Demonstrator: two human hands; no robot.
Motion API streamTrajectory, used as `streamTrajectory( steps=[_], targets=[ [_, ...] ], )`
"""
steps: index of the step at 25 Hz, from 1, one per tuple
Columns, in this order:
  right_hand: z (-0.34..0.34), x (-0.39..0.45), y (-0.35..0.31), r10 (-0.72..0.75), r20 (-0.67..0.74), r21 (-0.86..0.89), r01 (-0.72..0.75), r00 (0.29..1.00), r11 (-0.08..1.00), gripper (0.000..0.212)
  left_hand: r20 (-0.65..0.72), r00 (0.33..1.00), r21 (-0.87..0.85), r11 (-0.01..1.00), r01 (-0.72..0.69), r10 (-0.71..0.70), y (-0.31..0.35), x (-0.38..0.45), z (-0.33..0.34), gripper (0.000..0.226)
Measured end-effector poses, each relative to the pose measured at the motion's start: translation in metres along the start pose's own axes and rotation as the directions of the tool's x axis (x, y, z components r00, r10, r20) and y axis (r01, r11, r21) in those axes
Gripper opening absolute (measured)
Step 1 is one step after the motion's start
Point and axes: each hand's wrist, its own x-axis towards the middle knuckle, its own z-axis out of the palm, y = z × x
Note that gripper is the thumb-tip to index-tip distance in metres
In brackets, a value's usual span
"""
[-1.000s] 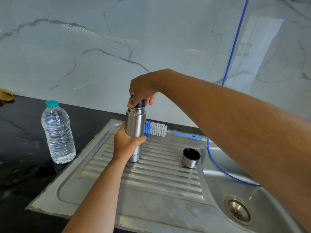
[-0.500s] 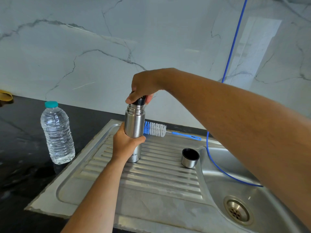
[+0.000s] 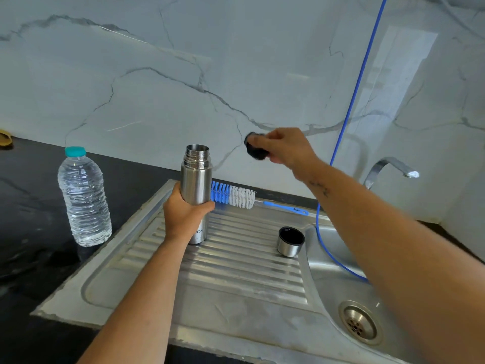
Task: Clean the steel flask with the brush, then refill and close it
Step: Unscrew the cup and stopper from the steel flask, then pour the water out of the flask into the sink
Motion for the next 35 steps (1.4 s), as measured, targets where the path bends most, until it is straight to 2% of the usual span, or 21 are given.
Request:
streamTrajectory(
  steps=[2, 5, 8, 10, 12, 16, 22, 24, 26, 28, 30, 32, 34, 35],
  targets=[
    [0.008, -0.009, 0.028, 0.076, -0.051, -0.065, -0.08, 0.996, 0.995, 0.041, -0.029, 1.0, -0.008, 1.0, 0.003, -0.003, 0.0, 0.0, -0.001, 0.06],
    [0.025, -0.024, 0.06, 0.158, 0.029, -0.169, -0.151, 0.987, 0.974, 0.042, -0.026, 1.0, 0.01, 1.0, -0.015, 0.015, 0.0, 0.0, 0.0, 0.059],
    [0.046, -0.038, 0.074, 0.085, 0.145, -0.447, -0.012, 0.986, 0.894, 0.036, -0.022, 0.999, 0.041, 0.999, -0.029, 0.03, -0.001, 0.0, 0.001, 0.061],
    [0.059, -0.044, 0.08, 0.098, 0.202, -0.543, 0.028, 0.975, 0.839, 0.03, -0.025, 0.999, 0.044, 0.999, -0.025, 0.026, -0.001, 0.0, 0.001, 0.06],
    [0.068, -0.047, 0.086, 0.133, 0.257, -0.621, 0.059, 0.957, 0.782, 0.033, -0.026, 0.999, 0.046, 0.999, -0.026, 0.027, 0.0, -0.001, 0.002, 0.06],
    [0.076, -0.053, 0.096, 0.165, 0.347, -0.672, 0.122, 0.923, 0.731, 0.045, -0.019, 0.999, 0.06, 0.998, -0.032, 0.034, 0.0, -0.001, 0.001, 0.06],
    [0.079, -0.056, 0.104, 0.181, 0.386, -0.699, 0.159, 0.905, 0.697, 0.047, -0.022, 0.999, 0.07, 0.997, -0.026, 0.028, 0.0, -0.001, 0.001, 0.06],
    [0.075, -0.056, 0.097, 0.183, 0.385, -0.675, 0.141, 0.904, 0.725, 0.057, -0.024, 0.999, 0.081, 0.996, -0.025, 0.027, 0.002, -0.001, 0.0, 0.059],
    [0.065, -0.056, 0.083, 0.128, 0.309, -0.587, 0.083, 0.942, 0.805, 0.061, -0.03, 0.999, 0.084, 0.996, -0.035, 0.038, 0.01, 0.0, -0.002, 0.058],
    [0.047, -0.061, 0.061, 0.012, 0.181, -0.41, 0.065, 0.983, 0.91, 0.05, -0.029, 0.998, 0.083, 0.995, -0.058, 0.06, 0.025, 0.001, -0.005, 0.058],
    [0.025, -0.074, 0.037, -0.046, 0.084, -0.145, 0.058, 0.995, 0.988, 0.045, -0.007, 0.996, 0.077, 0.993, -0.088, 0.088, 0.044, -0.005, -0.005, 0.058],
    [0.008, -0.089, 0.018, -0.039, 0.105, 0.076, 0.031, 0.994, 0.997, 0.057, 0.04, 0.993, 0.046, 0.992, -0.114, 0.112, 0.064, -0.018, 0.0, 0.06],
    [-0.004, -0.102, 0.007, -0.056, 0.143, 0.126, 0.038, 0.988, 0.991, 0.075, 0.111, 0.986, 0.011, 0.992, -0.124, 0.122, 0.079, -0.036, 0.014, 0.06],
    [-0.008, -0.107, 0.006, -0.072, 0.142, 0.128, 0.054, 0.987, 0.99, 0.076, 0.151, 0.981, -0.004, 0.993, -0.122, 0.121, 0.085, -0.045, 0.024, 0.06]
  ],
)
